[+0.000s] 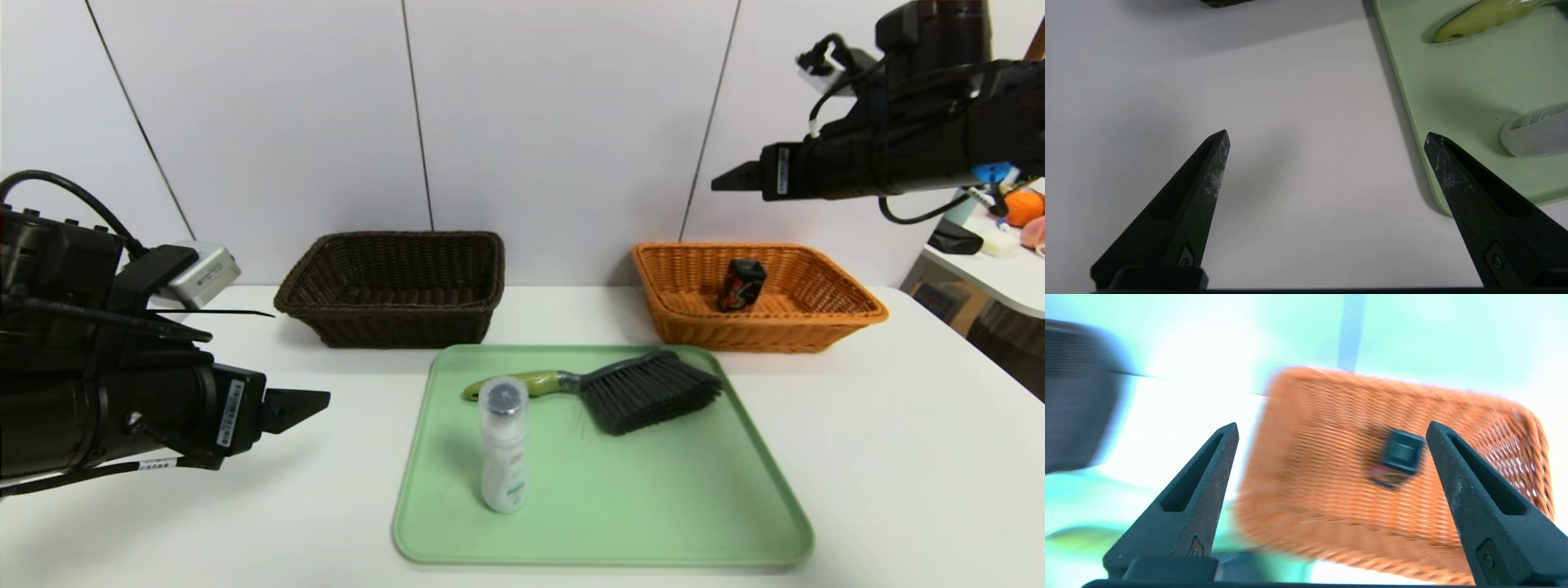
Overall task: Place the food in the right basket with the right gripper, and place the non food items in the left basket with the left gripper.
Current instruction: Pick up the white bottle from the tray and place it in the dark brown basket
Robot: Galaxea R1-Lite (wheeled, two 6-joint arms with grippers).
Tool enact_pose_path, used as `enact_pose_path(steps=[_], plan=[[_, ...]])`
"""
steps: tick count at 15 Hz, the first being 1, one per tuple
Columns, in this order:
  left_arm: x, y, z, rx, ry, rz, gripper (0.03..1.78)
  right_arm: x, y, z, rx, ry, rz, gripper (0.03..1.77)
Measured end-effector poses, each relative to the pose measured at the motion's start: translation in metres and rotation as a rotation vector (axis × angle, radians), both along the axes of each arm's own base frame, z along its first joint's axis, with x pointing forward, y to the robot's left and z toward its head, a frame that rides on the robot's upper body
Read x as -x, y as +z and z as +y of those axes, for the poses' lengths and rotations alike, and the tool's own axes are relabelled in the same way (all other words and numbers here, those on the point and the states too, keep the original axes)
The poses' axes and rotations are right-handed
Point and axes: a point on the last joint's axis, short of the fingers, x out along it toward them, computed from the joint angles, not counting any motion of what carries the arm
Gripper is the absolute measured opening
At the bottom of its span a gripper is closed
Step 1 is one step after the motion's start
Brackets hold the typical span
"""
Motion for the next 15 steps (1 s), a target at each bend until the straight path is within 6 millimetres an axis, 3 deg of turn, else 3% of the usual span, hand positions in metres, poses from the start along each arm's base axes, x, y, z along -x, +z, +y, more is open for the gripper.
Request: enact_pose_path(steps=[1,3,9,12,15], plan=[[0.001,0.0,0.0,0.006,0.007,0.0,1.69,0.018,0.01,0.006,-0.006,0.041,-0.02,1.61],[0.002,0.001,0.002,0.005,0.04,-0.008,1.69,0.05,0.006,0.014,-0.005,0.125,0.008,1.63],[0.01,0.008,0.005,0.002,0.074,-0.053,1.69,0.156,-0.041,0.033,-0.018,0.487,0.107,1.67],[0.013,0.009,0.005,0.009,0.07,-0.059,1.69,0.191,-0.073,0.045,-0.009,0.64,0.085,1.69],[0.015,0.009,0.004,0.018,0.068,-0.058,1.69,0.209,-0.1,0.06,-0.002,0.767,0.027,1.69]])
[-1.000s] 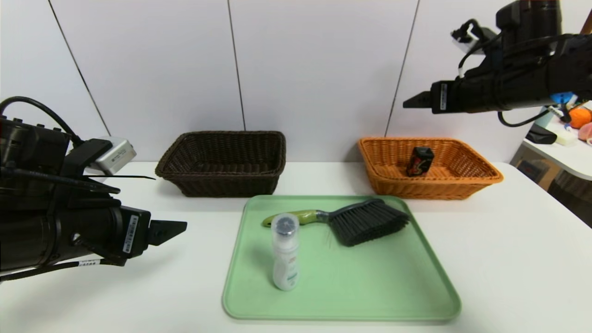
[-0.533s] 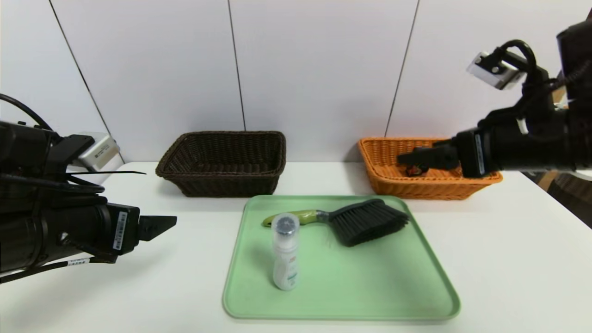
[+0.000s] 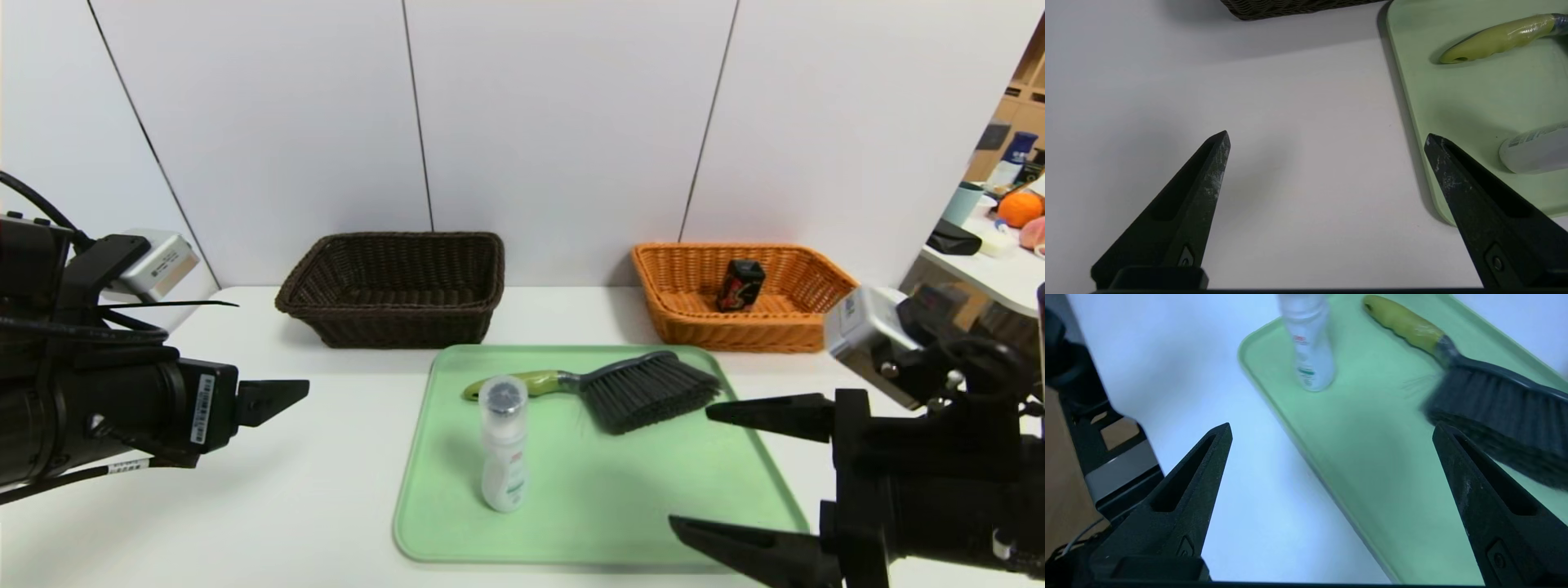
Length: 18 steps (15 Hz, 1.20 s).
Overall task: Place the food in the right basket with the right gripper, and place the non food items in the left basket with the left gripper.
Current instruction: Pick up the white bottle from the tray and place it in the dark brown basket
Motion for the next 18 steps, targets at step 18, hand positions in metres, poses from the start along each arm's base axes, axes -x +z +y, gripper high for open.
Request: enact_pose_path(steps=[18], plan=[[0.001,-0.005,-0.002,-0.005,-0.014,0.019,1.69,-0.067,-0.068,0.097,-0.007,0.092,-0.005,1.69]])
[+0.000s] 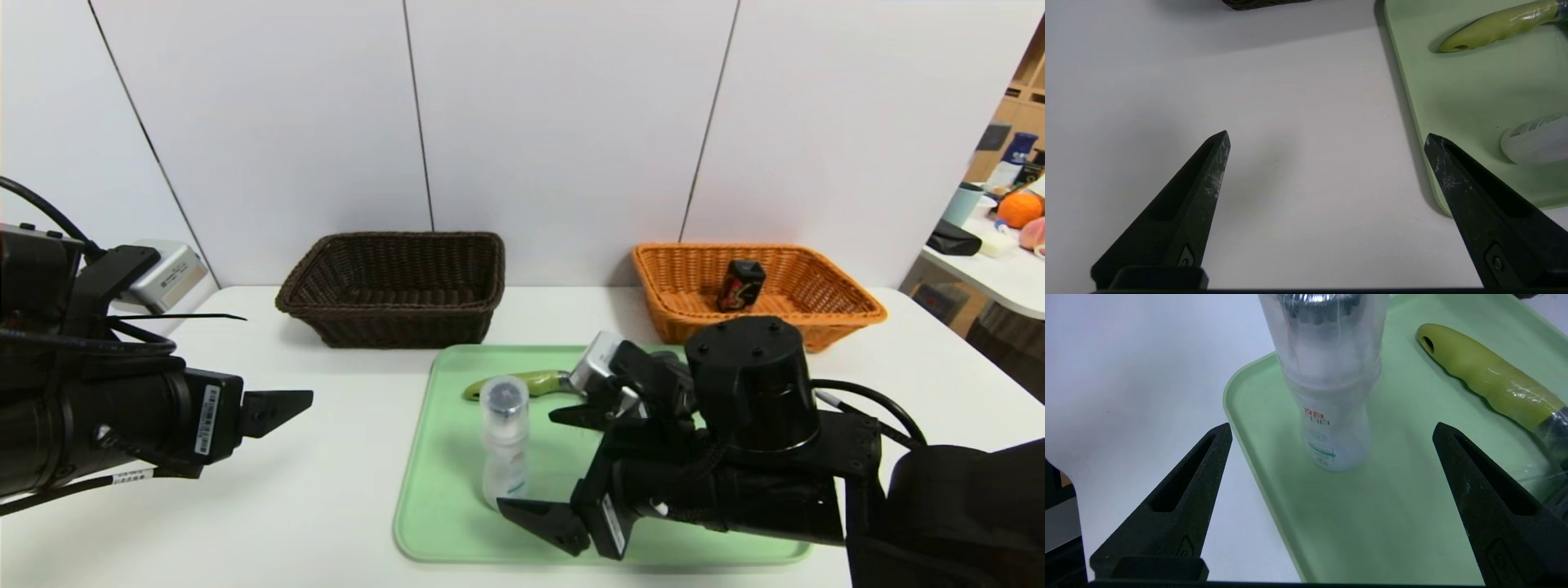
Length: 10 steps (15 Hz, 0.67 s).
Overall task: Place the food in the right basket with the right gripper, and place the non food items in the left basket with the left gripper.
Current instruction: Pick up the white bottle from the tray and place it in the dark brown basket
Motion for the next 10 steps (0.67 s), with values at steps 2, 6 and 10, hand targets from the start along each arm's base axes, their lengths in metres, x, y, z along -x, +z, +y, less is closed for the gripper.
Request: enact_pose_path(steps=[2,6,10], plan=[[0.0,-0.001,0.0,-0.001,0.0,0.004,1.69,-0.003,-0.003,0.007,0.004,0.008,0.006,1.69],[0.001,-0.005,0.0,-0.005,0.001,0.018,1.69,-0.01,-0.005,0.018,-0.001,0.015,0.002,1.69],[0.001,-0.006,0.0,-0.006,0.001,0.019,1.69,-0.018,-0.004,0.032,-0.013,0.024,-0.009,1.69]])
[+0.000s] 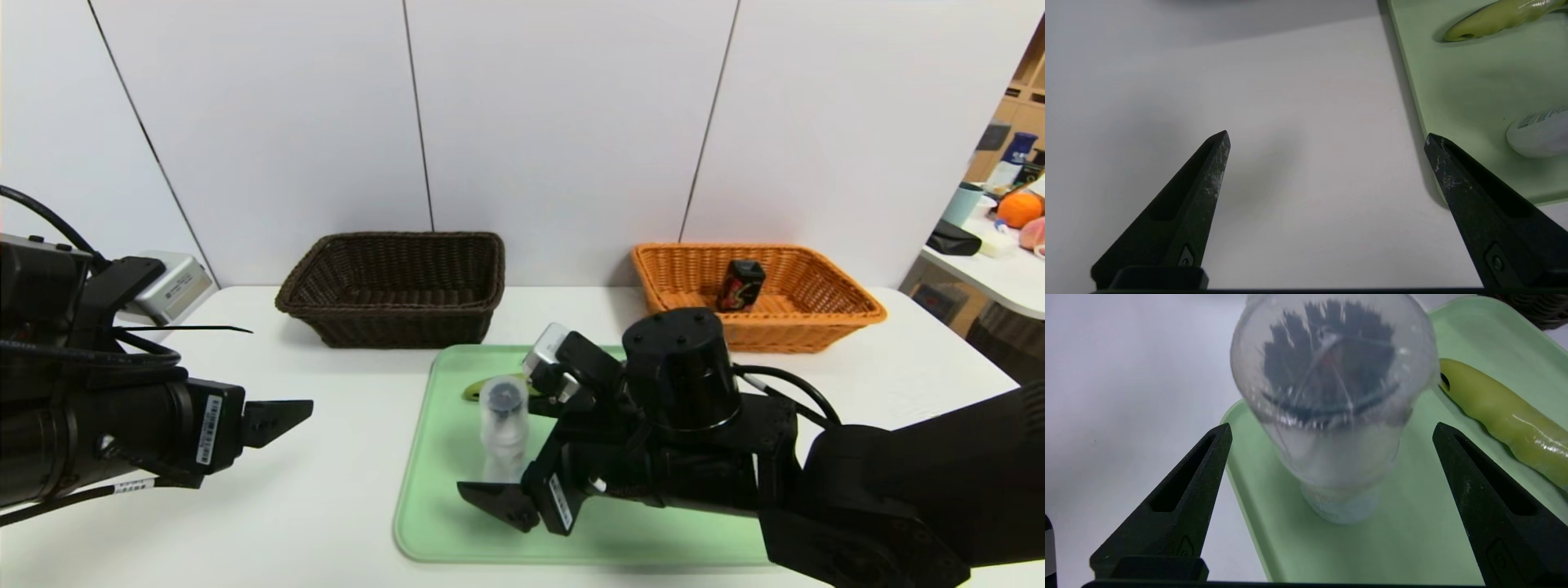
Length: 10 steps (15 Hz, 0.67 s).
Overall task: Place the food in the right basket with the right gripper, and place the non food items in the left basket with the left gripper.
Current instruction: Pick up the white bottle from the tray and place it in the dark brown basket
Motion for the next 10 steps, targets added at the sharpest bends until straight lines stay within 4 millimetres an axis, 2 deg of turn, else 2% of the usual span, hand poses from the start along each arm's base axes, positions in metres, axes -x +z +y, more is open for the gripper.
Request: enact_pose_path(steps=[7,8,10], plan=[[0.0,0.001,0.0,0.0,0.0,-0.002,1.69,-0.01,-0.01,0.018,-0.018,-0.003,-0.026,1.7],[0.0,0.001,0.0,0.0,0.0,-0.001,1.69,-0.011,-0.012,0.018,-0.015,-0.005,-0.024,1.59],[0.0,0.0,0.0,0.0,0.0,-0.002,1.69,-0.011,-0.013,0.018,-0.011,-0.01,-0.024,1.26]])
